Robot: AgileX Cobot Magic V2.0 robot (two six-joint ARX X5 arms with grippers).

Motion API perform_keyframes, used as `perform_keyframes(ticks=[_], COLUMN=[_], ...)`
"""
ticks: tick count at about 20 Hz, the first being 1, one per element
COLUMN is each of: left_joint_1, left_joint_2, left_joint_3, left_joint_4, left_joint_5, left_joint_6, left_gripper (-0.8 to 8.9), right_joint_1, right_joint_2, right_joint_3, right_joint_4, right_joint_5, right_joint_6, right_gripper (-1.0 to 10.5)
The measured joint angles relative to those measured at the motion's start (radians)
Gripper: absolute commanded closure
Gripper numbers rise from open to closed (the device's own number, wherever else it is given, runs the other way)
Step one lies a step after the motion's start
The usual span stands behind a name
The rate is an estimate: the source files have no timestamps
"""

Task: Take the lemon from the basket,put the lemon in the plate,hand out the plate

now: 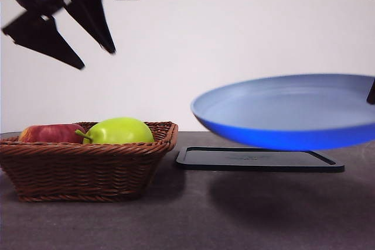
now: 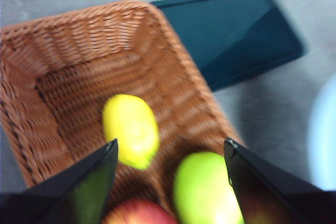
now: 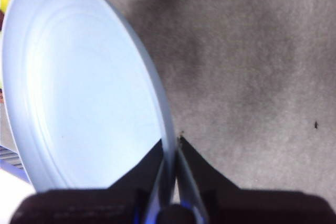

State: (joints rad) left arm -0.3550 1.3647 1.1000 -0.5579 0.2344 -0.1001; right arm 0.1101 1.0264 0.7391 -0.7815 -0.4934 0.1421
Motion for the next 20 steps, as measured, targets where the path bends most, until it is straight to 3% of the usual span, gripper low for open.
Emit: perform_keyframes(ticks=[6, 13, 17, 20], left_joint_1=[-0.048, -0.067, -0.070, -0.070], left_joint_2=[0.246, 0.416, 0.424, 0.424], left_joint_3=[0.097, 0.097, 0.097, 0.097], left_joint_4=[0.013, 0.052, 0.074, 0.072], left_joint_5=[-0.143, -0.151, -0.151, -0.153], left_joint_6=[0.055, 0.067, 0.075, 0.087], left_gripper=[4.60, 4.61, 4.65, 5.86], right_joint_1=[0.000, 0.000, 0.000, 0.000], right_joint_2=[-0.044, -0.044, -0.044, -0.044], right_joint_3=[0.000, 0.000, 0.000, 0.000], right_joint_4=[-0.025, -0.030, -0.030, -0.030], right_joint_5=[0.000, 0.000, 0.000, 0.000], right_joint_6=[0.000, 0.000, 0.000, 0.000], right_gripper=[9.4, 9.4, 9.4, 9.4])
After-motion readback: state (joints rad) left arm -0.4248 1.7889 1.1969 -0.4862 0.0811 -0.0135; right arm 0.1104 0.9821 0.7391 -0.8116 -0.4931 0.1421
